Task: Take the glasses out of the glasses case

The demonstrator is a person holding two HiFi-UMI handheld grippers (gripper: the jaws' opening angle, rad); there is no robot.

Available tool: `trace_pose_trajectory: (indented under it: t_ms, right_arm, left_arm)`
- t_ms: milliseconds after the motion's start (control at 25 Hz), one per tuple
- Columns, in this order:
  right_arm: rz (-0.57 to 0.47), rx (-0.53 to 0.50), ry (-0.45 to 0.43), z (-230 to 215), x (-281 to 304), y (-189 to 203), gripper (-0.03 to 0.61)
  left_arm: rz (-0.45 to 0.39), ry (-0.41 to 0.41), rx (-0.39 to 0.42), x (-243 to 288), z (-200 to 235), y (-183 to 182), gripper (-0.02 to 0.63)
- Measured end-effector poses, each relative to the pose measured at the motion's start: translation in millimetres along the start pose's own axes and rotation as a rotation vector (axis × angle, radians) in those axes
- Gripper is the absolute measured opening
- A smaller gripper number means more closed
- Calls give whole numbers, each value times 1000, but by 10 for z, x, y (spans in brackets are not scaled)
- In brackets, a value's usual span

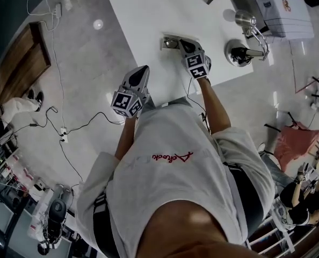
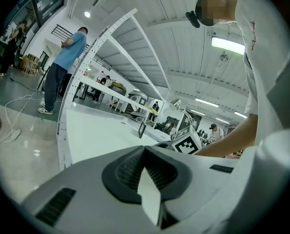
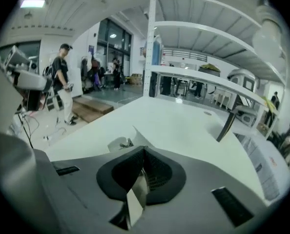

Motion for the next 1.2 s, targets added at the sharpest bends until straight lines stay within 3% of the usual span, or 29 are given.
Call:
trace_pose_trajectory:
  t_ms: [200, 320, 400, 520, 640, 1000, 1120, 1200]
  right_arm:
    - [117, -352, -20, 138, 62, -30, -3]
    - [168, -464, -34, 183, 96, -11, -2]
    - [187, -475, -36, 192, 112, 3, 0]
    - [224, -487, -37, 183, 138, 49, 92]
    - [277, -514, -27, 160, 185, 102, 118]
    - [353, -550, -61, 85, 375, 135, 107]
    - [360, -587, -61, 93, 398, 140, 26]
    - [362, -604, -65, 109, 408, 134, 25]
  left_arm:
    - [-4, 1, -13, -36, 19, 12, 0]
    - [-11, 3, -17, -33, 15, 20, 0]
    - [-17, 3, -20, -37, 15, 19, 0]
    - [-27, 1, -23, -45, 8, 18, 0]
    - [-30, -4, -27, -70, 8, 33, 0]
    - [-24, -15, -34, -121, 24, 59, 0]
    - [-27, -19, -32, -133, 31, 44, 0]
    - [-31, -21, -28, -145, 44, 30, 0]
Point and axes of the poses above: the fingertips, and each gripper's own axes: x forward along the fingers, z to its left, y out of its underside, the point moved 8 cm from there along -x, backward along the fingers, and after that the axes turned 1 degree about y, right-handed, at the moved point
